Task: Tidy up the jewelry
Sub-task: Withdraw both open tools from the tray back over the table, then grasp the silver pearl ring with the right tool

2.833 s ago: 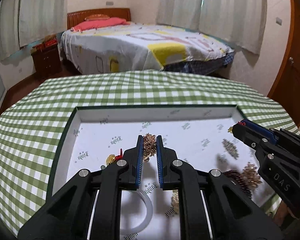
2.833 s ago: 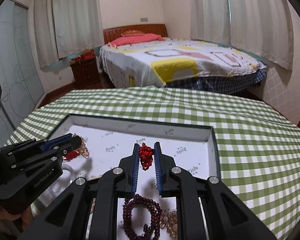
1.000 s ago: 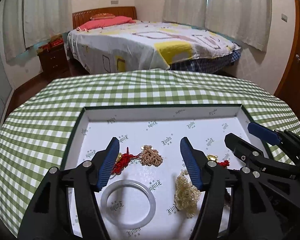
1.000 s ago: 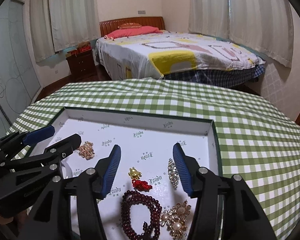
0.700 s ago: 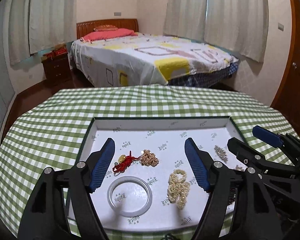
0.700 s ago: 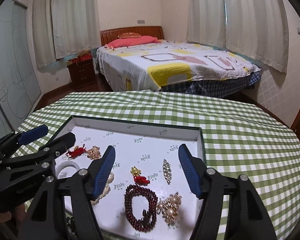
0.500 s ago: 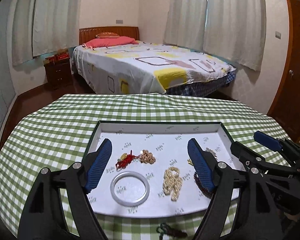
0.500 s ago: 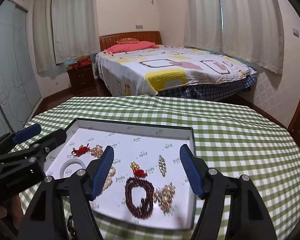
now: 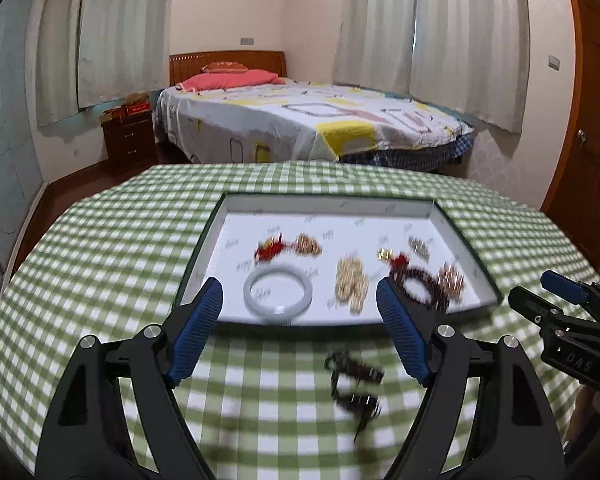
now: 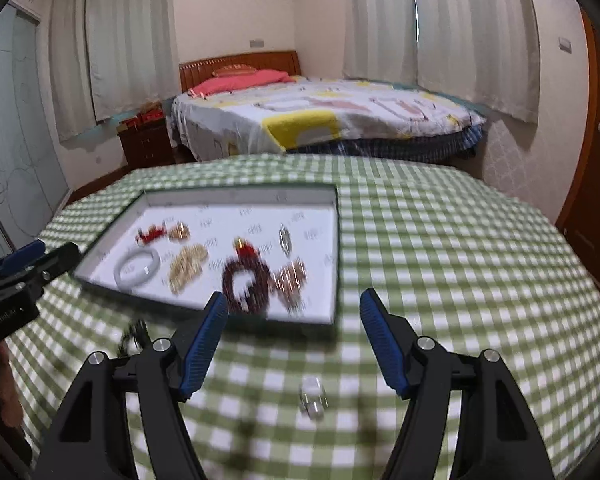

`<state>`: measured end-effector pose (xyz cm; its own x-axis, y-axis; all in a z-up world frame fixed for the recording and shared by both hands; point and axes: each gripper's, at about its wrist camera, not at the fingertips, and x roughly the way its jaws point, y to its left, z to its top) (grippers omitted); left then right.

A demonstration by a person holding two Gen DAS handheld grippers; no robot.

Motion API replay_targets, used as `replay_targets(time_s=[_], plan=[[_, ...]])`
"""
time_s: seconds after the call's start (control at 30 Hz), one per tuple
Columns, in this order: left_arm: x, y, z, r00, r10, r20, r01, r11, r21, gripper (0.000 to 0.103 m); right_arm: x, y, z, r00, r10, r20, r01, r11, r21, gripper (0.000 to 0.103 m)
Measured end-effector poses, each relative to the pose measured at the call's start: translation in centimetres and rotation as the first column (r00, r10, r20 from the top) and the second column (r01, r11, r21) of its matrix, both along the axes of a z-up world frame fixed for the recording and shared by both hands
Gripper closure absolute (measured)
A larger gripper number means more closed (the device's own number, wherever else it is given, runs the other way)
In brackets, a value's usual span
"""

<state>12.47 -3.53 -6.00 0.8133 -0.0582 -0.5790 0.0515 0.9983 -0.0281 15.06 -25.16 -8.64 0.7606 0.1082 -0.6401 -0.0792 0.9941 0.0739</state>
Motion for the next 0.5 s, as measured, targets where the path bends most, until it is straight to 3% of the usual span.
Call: replay_targets(time_s=[0.13,0.5], plan=[[-1.1,0.6,-1.6,0.999,0.015,-0.04,-0.015,1.0,0.011,0.026,-0.9,-0.2,-2.1,0.999,-0.001,-0.049,0.001,1.0,-0.005,0.036],[-1.9,1.7,-3.6,0.994,0.038,-0.099,-0.038,0.999,0.002,0.026,-0.7,-0.8,-5.8,0.986,-0.002,-0.164,0.003,1.0,0.008,0.061]])
